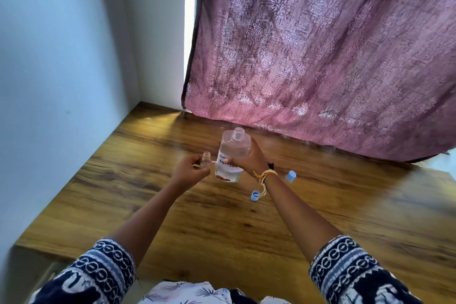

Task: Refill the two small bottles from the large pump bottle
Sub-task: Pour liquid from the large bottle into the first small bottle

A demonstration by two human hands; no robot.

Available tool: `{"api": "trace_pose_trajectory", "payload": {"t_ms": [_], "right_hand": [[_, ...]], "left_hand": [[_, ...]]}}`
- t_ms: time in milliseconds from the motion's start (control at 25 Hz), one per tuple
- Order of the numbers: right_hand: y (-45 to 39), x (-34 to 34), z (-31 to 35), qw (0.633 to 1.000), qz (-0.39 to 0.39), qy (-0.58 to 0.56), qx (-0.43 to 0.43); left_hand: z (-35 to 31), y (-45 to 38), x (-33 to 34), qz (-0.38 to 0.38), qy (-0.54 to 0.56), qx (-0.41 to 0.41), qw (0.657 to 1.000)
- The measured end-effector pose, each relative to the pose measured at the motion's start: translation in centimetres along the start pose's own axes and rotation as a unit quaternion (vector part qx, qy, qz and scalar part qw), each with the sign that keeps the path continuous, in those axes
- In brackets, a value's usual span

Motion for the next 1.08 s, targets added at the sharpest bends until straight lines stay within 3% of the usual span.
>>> {"api": "trace_pose_trajectory", "payload": {"t_ms": [200, 520, 640, 760, 920, 1080], "right_hand": [[-0.4, 1.4, -1.3, 0.999, -0.023, 0.027, -0.003], [1.0, 2.0, -0.5, 0.994, -0.04, -0.101, 0.027], [1.0, 1.3, -0.1, 0.992, -0.033, -0.1, 0.063], [0.1, 0.2, -0.2, 0.995, -0.04, -0.084, 0.038], [0.2, -1.5, -0.3, 0.965, -0.061, -0.241, 0.08], [-0.1, -4.3, 1.5, 0.951, -0.006, -0.307, 0.044]], "left_hand": [[-0.6, -0.1, -0.6, 0.007, 0.023, 0.019, 1.0], [-0.3, -1.9, -0.9, 0.017, 0.027, 0.012, 0.999], [-1.0, -2.3, -0.9, 0.008, 0.027, 0.024, 0.999], [-2.5, -2.5, -0.9, 0.012, 0.055, 0.035, 0.998], [-4.4, -3.2, -0.7, 0.037, 0.104, 0.042, 0.993], [-7.9, -4.0, -0.1, 0.072, 0.137, 0.068, 0.986]]}}
Point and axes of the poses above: each hand's wrist, its own y-axis away from the middle knuckle, its own x-axis out of the palm, z = x × y, the point moved 3 cm from there along -y, towards the middle knuckle, and after that the axes turned 10 degrees about y, right-handed, at the moved point
